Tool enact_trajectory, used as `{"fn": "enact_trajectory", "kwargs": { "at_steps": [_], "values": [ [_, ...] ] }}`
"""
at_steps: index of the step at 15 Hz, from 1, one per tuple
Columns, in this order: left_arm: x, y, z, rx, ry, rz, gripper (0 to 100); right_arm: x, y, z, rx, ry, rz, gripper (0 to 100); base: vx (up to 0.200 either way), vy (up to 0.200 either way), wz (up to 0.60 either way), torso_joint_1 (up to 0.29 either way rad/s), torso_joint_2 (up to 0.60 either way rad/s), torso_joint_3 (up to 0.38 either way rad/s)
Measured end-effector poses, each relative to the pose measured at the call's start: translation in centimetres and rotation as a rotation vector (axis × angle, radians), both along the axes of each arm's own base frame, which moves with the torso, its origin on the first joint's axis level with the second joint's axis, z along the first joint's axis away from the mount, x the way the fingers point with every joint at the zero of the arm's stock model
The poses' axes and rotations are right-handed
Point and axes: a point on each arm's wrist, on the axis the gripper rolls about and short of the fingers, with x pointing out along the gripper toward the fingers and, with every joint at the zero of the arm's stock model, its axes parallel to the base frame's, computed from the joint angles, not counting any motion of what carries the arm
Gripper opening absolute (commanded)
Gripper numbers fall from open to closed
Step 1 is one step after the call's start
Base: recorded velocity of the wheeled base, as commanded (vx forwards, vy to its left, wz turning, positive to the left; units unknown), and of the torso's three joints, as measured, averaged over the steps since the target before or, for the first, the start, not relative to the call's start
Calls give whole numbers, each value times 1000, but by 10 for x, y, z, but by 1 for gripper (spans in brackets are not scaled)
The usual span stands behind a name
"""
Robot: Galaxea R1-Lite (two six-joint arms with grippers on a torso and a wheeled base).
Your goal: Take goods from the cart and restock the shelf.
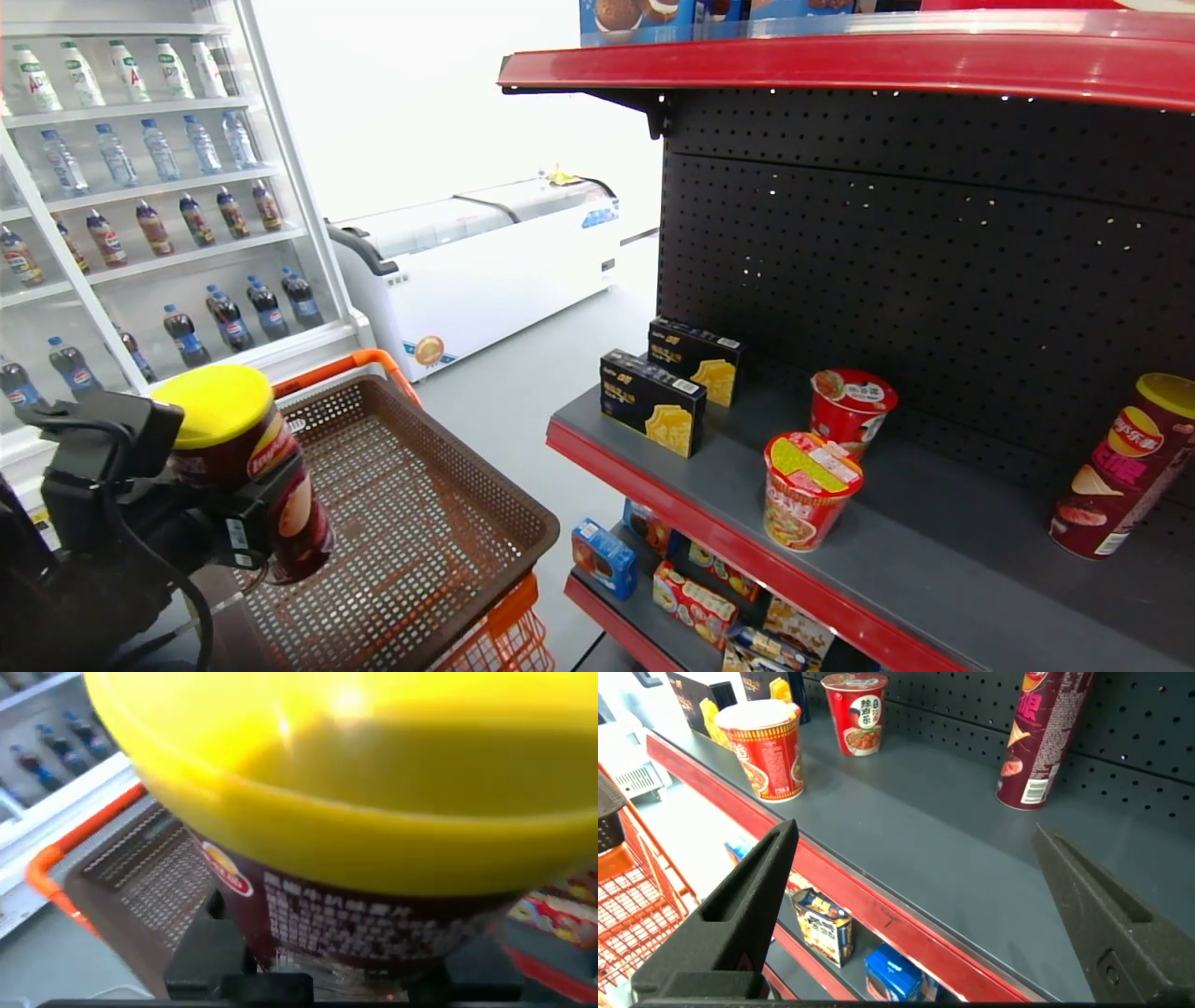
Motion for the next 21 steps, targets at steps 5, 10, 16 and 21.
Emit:
{"fn": "enact_trajectory", "kwargs": {
  "at_steps": [5,10,16,21],
  "values": [
    [-27,-1,3,-74,-32,-31,0,0,0,0,0,0,0,100,0,0,0,0,0,0],
    [-36,-2,6,-100,-44,-60,0,0,0,0,0,1,0,100,0,0,0,0,0,0],
    [-65,-2,6,-124,24,-79,0,0,0,0,0,0,0,100,0,0,0,0,0,0],
    [-72,0,13,-149,-33,-67,0,0,0,0,0,1,0,100,0,0,0,0,0,0]
  ]
}}
